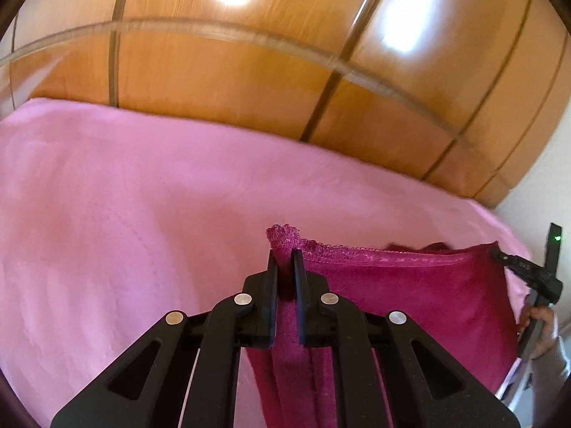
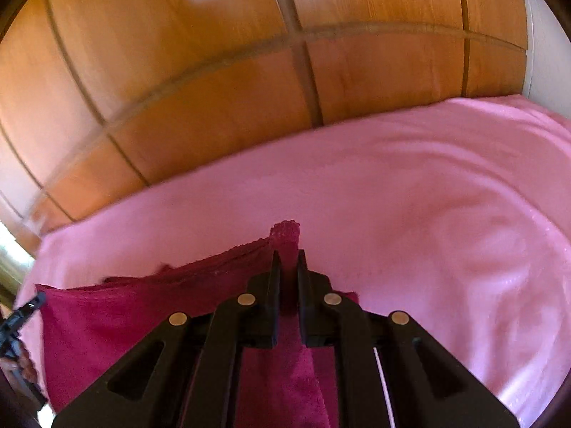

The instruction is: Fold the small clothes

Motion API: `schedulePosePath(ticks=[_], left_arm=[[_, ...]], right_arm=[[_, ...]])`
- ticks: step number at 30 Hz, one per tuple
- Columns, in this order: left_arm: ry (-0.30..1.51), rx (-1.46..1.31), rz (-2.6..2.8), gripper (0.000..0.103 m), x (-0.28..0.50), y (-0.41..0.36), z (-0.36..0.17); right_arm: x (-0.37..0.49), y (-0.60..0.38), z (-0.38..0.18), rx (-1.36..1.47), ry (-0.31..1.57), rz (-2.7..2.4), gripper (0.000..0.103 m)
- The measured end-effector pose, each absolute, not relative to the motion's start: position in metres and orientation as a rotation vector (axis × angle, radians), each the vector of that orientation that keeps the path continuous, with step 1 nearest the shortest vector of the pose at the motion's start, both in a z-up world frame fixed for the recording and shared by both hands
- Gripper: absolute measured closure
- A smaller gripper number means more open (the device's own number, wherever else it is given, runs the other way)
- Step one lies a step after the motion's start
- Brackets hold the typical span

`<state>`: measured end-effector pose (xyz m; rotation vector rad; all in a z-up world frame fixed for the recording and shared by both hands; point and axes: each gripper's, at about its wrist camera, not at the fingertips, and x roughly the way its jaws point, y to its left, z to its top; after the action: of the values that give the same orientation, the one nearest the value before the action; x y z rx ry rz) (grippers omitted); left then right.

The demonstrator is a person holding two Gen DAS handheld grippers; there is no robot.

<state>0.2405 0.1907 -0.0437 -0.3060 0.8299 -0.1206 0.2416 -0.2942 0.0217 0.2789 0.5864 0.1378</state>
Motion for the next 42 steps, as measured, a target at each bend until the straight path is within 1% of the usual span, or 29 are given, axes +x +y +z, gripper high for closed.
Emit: schedulePosePath(ticks=[3, 5, 6, 7, 8, 9, 10, 14, 18, 19, 20, 22, 23, 24, 26, 27, 28, 29, 30, 31, 32, 34, 36, 38, 39, 40, 41, 42], left_arm=[[0.906, -0.263, -0.073, 0.096, 0.255, 0.185, -0.068], [0.930, -0.220, -0.056, 0.096, 0.259, 0.178, -0.075], [0.926, -0.204, -0.049, 0.096, 0.258, 0.177, -0.074], [0.921, -0.206, -0.046, 0.096, 0.255, 0.178, -0.070], [0.917, -0.215, -0.049, 0.092, 0.253, 0.179, -0.068], [0.911, -0.233, -0.052, 0.090, 0.246, 0.183, -0.062], [0.903, -0.249, -0.056, 0.088, 0.239, 0.187, -0.057], [0.864, -0.268, -0.153, 0.088, 0.188, 0.194, -0.043], [0.870, -0.296, -0.271, 0.088, 0.126, 0.200, -0.046], [0.874, -0.316, -0.295, 0.079, 0.112, 0.202, -0.049], [0.884, -0.359, -0.327, 0.062, 0.092, 0.206, -0.052], [0.884, -0.412, -0.331, 0.049, 0.065, 0.212, -0.057], [0.893, -0.431, -0.345, 0.049, 0.053, 0.214, -0.059], [0.900, -0.445, -0.364, 0.049, 0.045, 0.214, -0.061], [0.897, -0.471, -0.383, 0.049, 0.031, 0.213, -0.064], [0.898, -0.453, -0.383, 0.049, 0.026, 0.209, -0.066], [0.903, -0.424, -0.381, 0.051, 0.024, 0.205, -0.068], [0.910, -0.402, -0.383, 0.073, 0.023, 0.201, -0.068], [0.925, -0.353, -0.399, 0.084, 0.023, 0.193, -0.069], [0.927, -0.303, -0.396, 0.091, 0.022, 0.187, -0.068], [0.926, -0.247, -0.385, 0.094, 0.021, 0.182, -0.068], [0.933, -0.194, -0.376, 0.095, 0.022, 0.175, -0.071], [0.940, -0.171, -0.374, 0.095, 0.023, 0.176, -0.075], [0.945, -0.179, -0.386, 0.095, 0.018, 0.179, -0.074], [0.947, -0.188, -0.386, 0.095, 0.018, 0.183, -0.073], [0.951, -0.202, -0.382, 0.095, 0.015, 0.188, -0.071], [0.954, -0.214, -0.360, 0.095, 0.014, 0.195, -0.068], [0.949, -0.221, -0.331, 0.095, 0.012, 0.201, -0.066]], right_arm=[[0.263, -0.293, 0.001, 0.268, 0.646, 0.109, 0.096], [0.269, -0.294, -0.006, 0.274, 0.661, 0.113, 0.094], [0.269, -0.296, -0.007, 0.281, 0.665, 0.124, 0.086], [0.267, -0.299, -0.005, 0.286, 0.662, 0.127, 0.067], [0.264, -0.301, -0.004, 0.290, 0.658, 0.133, 0.059], [0.257, -0.306, -0.001, 0.295, 0.646, 0.154, 0.056], [0.248, -0.307, 0.000, 0.295, 0.633, 0.169, 0.056], [0.199, -0.319, -0.002, 0.303, 0.610, 0.268, 0.055], [0.138, -0.333, -0.025, 0.308, 0.640, 0.386, 0.054], [0.125, -0.334, -0.031, 0.306, 0.649, 0.396, 0.054], [0.109, -0.336, -0.041, 0.310, 0.666, 0.415, 0.053], [0.089, -0.337, -0.056, 0.303, 0.694, 0.420, 0.053], [0.079, -0.336, -0.067, 0.294, 0.714, 0.415, 0.053], [0.073, -0.334, -0.074, 0.296, 0.730, 0.419, 0.053], [0.068, -0.331, -0.090, 0.299, 0.752, 0.419, 0.059], [0.067, -0.327, -0.094, 0.287, 0.752, 0.413, 0.070], [0.067, -0.324, -0.096, 0.274, 0.751, 0.397, 0.085], [0.068, -0.323, -0.097, 0.266, 0.756, 0.385, 0.086], [0.068, -0.323, -0.094, 0.269, 0.751, 0.386, 0.089], [0.066, -0.323, -0.089, 0.262, 0.736, 0.385, 0.091], [0.062, -0.324, -0.082, 0.245, 0.712, 0.382, 0.091], [0.059, -0.329, -0.073, 0.229, 0.668, 0.371, 0.093], [0.069, -0.327, -0.081, 0.196, 0.699, 0.332, 0.093], [0.077, -0.323, -0.102, 0.165, 0.754, 0.305, 0.093], [0.079, -0.323, -0.109, 0.178, 0.750, 0.306, 0.093], [0.077, -0.324, -0.109, 0.188, 0.743, 0.305, 0.089], [0.075, -0.325, -0.107, 0.192, 0.740, 0.302, 0.082], [0.071, -0.325, -0.104, 0.186, 0.734, 0.280, 0.060]])
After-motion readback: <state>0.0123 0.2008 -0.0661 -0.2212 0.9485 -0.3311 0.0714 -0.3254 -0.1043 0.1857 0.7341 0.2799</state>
